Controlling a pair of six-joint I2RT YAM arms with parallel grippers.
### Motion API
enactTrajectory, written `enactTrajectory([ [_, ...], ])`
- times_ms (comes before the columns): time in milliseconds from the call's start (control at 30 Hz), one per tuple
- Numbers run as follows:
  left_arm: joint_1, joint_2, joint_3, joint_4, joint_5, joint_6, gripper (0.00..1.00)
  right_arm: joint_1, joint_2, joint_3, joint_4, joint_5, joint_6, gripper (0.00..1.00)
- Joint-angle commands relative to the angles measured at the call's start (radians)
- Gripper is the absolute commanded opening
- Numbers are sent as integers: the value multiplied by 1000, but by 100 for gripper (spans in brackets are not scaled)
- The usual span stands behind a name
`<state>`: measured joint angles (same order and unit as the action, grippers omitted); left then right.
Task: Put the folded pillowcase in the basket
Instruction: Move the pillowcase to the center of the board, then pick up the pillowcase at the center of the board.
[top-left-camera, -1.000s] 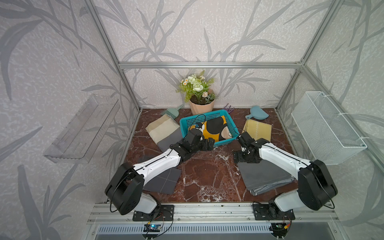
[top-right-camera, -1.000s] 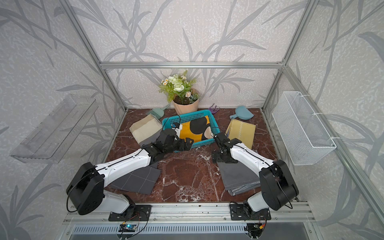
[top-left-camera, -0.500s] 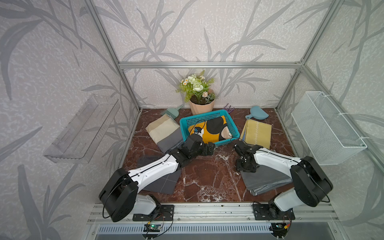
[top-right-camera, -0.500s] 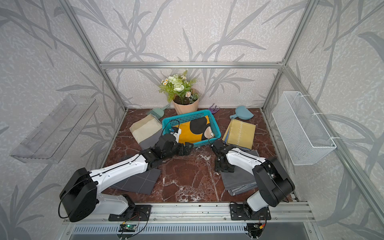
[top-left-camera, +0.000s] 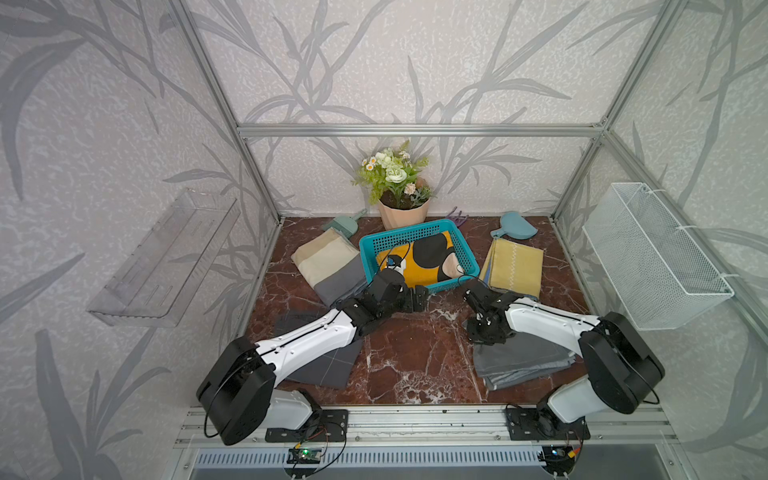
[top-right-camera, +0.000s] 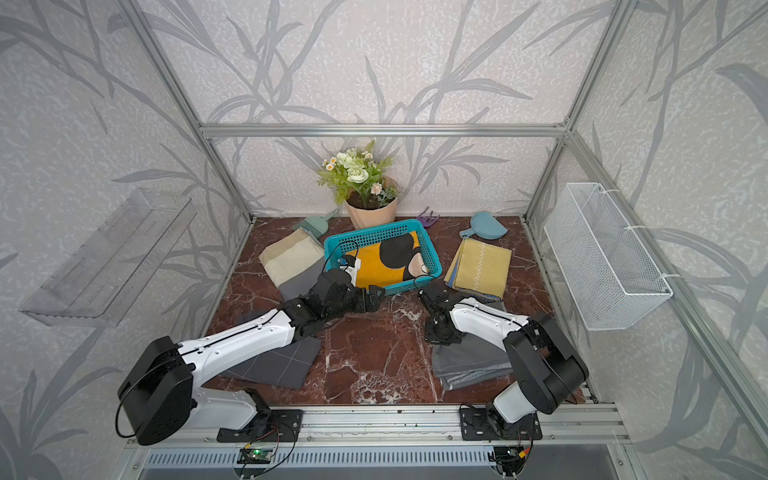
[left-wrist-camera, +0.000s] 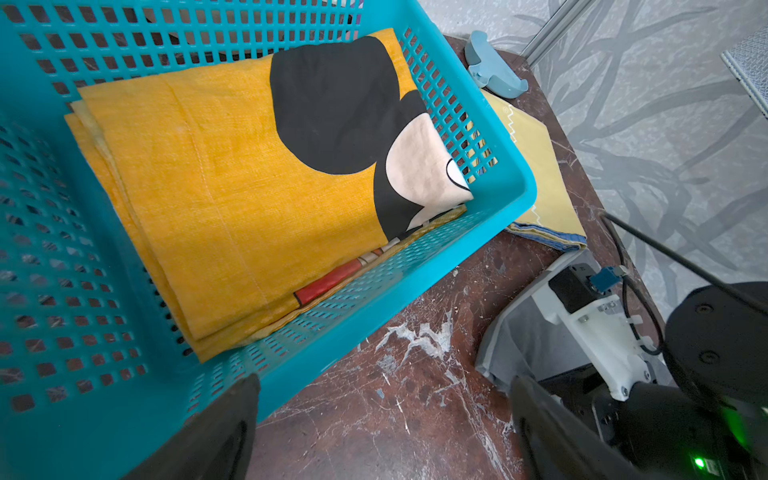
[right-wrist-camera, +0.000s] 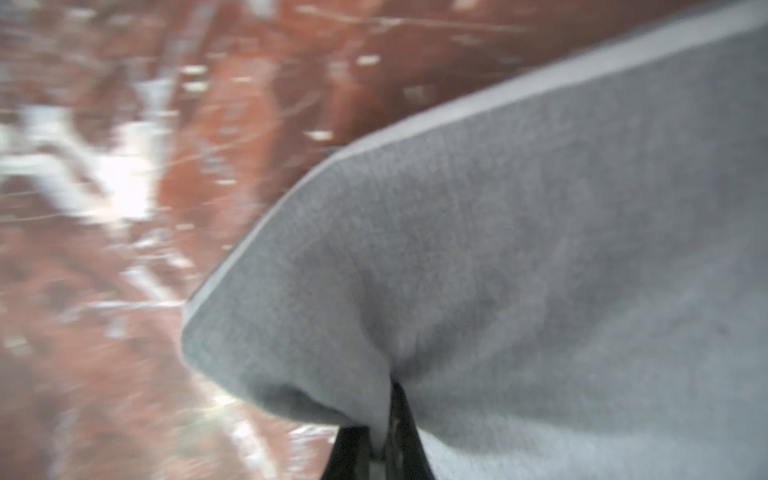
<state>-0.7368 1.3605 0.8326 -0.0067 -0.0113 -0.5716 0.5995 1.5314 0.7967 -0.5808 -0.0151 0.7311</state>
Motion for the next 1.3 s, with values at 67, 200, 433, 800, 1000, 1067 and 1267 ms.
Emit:
enactTrajectory([
  [67, -2, -51, -15, -41, -45, 5, 96, 84, 37, 28, 122, -174, 95, 0],
  [200, -1, -81, -28, -59, -65, 9, 96, 132, 65, 83, 141, -208, 113, 0],
  [433, 4, -142, -75, -74, -125, 7, 98, 220, 96, 147, 228, -255, 188, 0],
  [800, 7, -165, -87, -108, -122, -13, 99, 243, 75, 178, 271, -235, 180, 100],
  [1000, -10, -147, -104, -101, -9, -57, 99, 99, -83, 167, 12, -134, -7, 99],
  [1067, -37, -141, -113, -93, 17, -80, 99, 29, -118, 160, -55, -106, -62, 99],
  [1267, -136, -155, -177, -18, 66, -182, 100, -179, -126, 144, -135, -115, -211, 99],
])
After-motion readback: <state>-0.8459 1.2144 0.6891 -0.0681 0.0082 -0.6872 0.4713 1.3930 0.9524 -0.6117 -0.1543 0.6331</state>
